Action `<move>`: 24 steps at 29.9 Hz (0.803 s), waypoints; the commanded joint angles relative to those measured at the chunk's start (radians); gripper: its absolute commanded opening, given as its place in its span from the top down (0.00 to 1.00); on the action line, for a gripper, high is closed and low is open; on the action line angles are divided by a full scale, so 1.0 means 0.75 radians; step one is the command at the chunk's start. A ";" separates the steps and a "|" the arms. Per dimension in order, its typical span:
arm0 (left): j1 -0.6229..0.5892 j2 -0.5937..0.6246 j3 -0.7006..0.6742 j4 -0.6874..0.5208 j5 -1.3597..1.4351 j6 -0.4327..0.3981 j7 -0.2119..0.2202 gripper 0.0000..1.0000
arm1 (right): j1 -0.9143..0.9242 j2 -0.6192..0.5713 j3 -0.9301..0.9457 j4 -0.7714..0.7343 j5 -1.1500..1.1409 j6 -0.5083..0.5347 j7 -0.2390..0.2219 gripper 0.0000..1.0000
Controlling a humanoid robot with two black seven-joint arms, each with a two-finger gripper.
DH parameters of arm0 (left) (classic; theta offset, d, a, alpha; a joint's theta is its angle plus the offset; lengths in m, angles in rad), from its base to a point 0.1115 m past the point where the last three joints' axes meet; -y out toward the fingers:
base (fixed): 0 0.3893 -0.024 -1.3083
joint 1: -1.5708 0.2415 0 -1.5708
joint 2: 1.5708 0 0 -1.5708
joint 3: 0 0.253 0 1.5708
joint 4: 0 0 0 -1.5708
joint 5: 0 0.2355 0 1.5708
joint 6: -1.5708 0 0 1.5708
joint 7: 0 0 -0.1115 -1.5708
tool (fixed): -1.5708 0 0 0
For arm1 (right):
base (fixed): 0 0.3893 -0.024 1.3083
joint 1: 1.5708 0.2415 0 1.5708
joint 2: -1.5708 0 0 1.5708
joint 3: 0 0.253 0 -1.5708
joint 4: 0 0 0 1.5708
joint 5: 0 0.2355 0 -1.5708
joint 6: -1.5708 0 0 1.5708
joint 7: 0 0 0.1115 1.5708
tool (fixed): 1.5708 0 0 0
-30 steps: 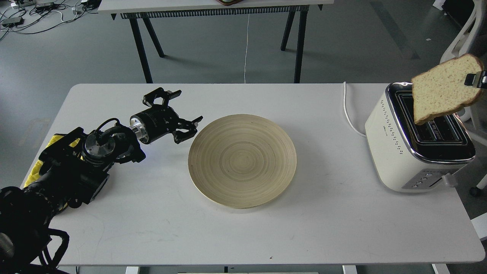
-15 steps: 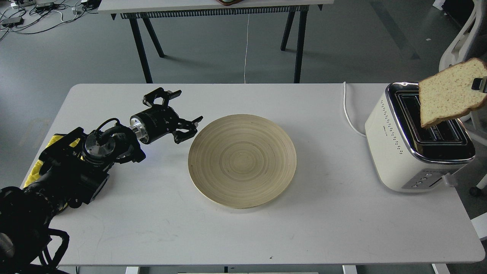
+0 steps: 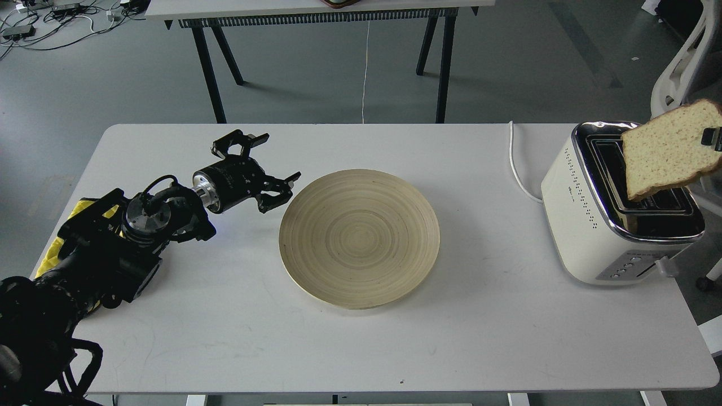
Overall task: Put bread in toaster with right arm
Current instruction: 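Lower the bread into the toaster slot and open the right gripper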
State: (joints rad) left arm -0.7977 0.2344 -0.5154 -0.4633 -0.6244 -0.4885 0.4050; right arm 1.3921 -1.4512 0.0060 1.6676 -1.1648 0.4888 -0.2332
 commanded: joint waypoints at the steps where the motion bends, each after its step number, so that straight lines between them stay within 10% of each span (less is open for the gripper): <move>1: 0.000 0.000 0.000 0.000 0.000 0.000 0.000 0.00 | -0.021 0.004 0.000 0.002 -0.001 0.000 -0.002 1.00; 24: 0.000 -0.002 0.000 0.000 0.000 0.000 0.000 0.00 | -0.050 0.074 -0.010 -0.021 -0.003 0.000 -0.002 0.97</move>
State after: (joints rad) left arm -0.7977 0.2340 -0.5154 -0.4632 -0.6244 -0.4886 0.4050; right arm 1.3560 -1.4011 -0.0014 1.6555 -1.1674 0.4884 -0.2347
